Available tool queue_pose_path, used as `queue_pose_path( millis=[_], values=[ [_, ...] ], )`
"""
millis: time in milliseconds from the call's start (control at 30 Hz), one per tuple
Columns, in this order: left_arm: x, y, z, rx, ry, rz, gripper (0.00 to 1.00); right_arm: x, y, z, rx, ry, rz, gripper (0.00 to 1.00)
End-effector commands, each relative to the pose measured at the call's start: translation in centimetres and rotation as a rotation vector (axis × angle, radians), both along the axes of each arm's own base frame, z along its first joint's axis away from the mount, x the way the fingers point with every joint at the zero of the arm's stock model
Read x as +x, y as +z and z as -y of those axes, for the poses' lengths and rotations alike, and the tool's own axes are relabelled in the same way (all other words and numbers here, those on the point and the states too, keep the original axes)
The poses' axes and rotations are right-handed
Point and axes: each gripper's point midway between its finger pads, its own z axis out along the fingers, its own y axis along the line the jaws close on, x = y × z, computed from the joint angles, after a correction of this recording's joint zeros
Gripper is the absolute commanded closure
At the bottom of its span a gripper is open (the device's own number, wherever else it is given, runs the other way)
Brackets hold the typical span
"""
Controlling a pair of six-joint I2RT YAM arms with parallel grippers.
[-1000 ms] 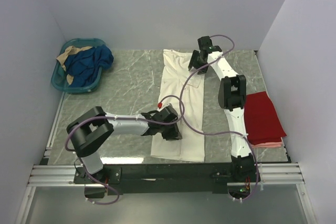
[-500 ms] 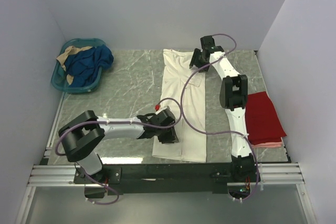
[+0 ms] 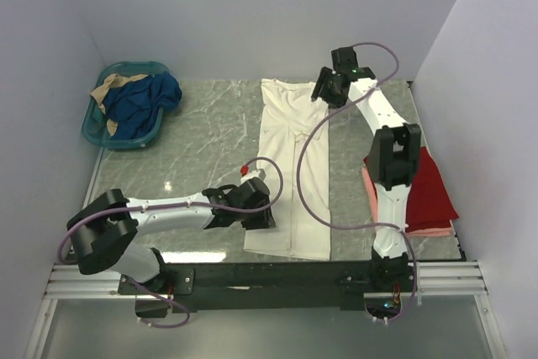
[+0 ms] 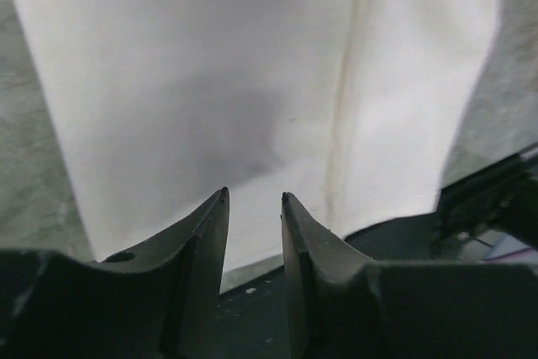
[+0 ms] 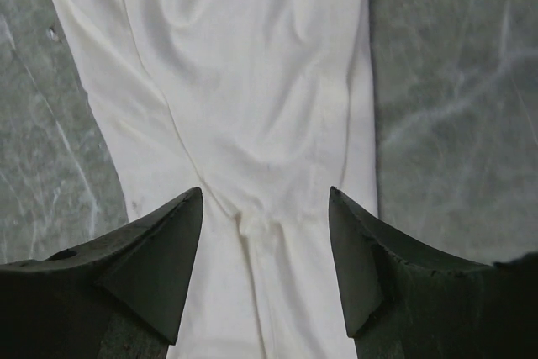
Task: Fold and stack the t-shirts
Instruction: Fold the tshirt
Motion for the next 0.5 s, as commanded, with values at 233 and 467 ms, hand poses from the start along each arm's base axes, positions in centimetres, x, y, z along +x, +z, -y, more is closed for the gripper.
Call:
queue_pose_path(
  millis=[233,467],
  values=[
    [-2.7,-5.0,-3.8,0.151,-0.049,-0.04,0.65,-9.3,2.5,-0.2,0.032,-0.034,0.058,0.32],
    [-3.0,-3.6,-4.3,0.138,-0.058,-0.022,0.65,-14.8,0.3,0.0,0.06,-0.034,0.016,0.33]
  ],
)
